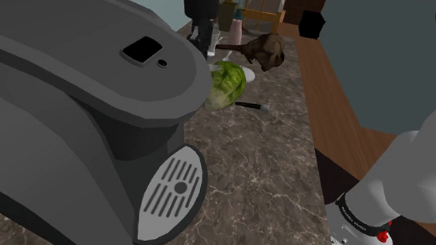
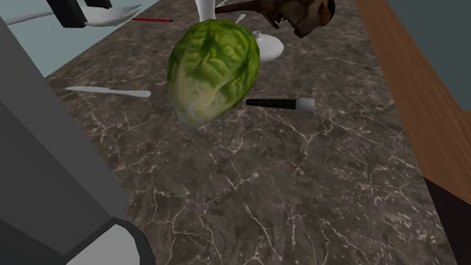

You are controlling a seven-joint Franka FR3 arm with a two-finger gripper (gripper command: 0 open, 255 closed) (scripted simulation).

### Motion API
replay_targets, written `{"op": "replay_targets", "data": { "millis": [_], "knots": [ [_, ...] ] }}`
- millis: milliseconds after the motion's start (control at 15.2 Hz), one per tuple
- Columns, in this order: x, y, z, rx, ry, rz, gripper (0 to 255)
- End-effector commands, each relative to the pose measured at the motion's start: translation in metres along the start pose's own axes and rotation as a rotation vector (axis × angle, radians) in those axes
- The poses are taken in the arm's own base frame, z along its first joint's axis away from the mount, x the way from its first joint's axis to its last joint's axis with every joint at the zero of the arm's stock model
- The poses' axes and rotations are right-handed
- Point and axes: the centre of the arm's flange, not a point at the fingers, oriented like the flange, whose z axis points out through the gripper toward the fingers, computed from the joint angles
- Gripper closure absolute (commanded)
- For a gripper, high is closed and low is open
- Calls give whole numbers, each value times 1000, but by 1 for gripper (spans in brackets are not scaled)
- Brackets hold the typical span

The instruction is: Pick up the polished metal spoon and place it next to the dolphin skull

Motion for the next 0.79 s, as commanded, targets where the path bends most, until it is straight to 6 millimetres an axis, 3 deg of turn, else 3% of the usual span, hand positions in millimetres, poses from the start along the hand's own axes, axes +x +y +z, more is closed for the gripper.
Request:
{"op": "replay_targets", "data": {
  "millis": [0, 726],
  "knots": [
    [-7, 12, -4, 0, 0, 0, 255],
    [-72, 142, 3, 0, 0, 0, 255]
  ]
}}
